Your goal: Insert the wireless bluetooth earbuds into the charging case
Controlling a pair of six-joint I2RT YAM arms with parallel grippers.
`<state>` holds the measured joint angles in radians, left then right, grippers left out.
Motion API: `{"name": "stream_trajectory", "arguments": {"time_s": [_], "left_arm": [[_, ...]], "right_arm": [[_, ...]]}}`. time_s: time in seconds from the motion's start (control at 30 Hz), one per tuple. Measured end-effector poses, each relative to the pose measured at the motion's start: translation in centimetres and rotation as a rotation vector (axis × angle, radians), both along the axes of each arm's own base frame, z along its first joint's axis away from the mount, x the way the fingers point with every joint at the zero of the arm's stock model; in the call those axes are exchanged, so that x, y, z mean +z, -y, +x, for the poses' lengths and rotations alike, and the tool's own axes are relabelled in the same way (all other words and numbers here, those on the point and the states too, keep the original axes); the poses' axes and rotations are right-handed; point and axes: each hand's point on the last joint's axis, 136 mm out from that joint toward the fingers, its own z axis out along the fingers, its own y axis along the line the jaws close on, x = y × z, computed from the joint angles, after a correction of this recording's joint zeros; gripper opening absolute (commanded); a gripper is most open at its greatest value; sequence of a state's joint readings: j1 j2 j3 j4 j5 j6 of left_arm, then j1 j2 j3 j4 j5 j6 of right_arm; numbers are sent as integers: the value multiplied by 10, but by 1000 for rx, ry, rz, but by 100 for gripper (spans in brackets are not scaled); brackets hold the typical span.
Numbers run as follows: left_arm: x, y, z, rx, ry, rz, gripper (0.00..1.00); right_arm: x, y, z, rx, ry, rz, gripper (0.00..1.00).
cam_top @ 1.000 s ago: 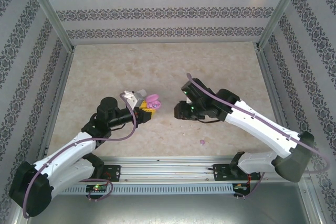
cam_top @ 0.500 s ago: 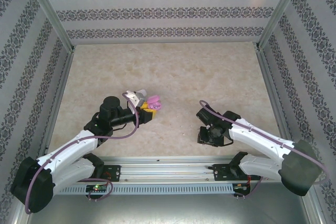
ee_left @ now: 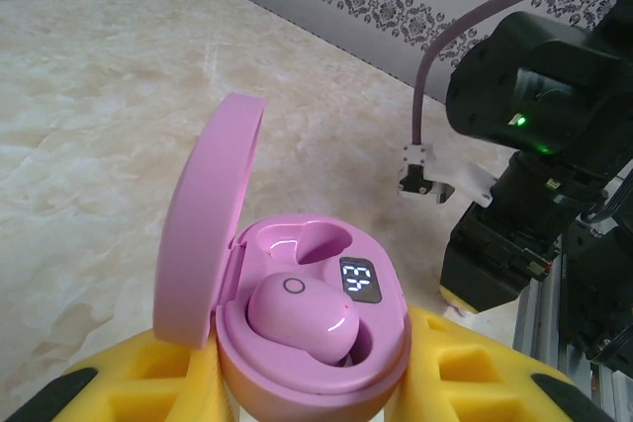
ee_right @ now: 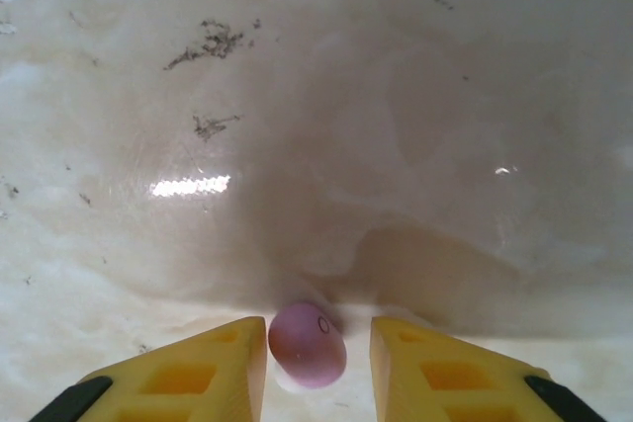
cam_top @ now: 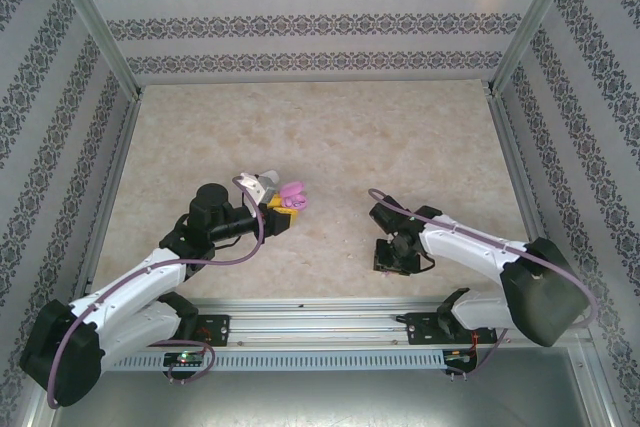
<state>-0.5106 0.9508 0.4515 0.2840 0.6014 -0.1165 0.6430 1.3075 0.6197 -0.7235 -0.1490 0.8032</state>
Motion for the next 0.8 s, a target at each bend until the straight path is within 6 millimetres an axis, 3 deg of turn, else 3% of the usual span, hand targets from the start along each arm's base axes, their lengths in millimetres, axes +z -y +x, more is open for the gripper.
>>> {"name": "stream_trajectory", "arguments": {"time_s": [0.43, 0.8], "left_arm": [[3, 0, -1, 0, 8, -4, 3], [3, 0, -1, -1, 9, -5, 3]], "right_arm": [[-2, 0, 2, 13, -15, -1, 17], [48, -34, 48, 109, 125, 30, 16]]}}
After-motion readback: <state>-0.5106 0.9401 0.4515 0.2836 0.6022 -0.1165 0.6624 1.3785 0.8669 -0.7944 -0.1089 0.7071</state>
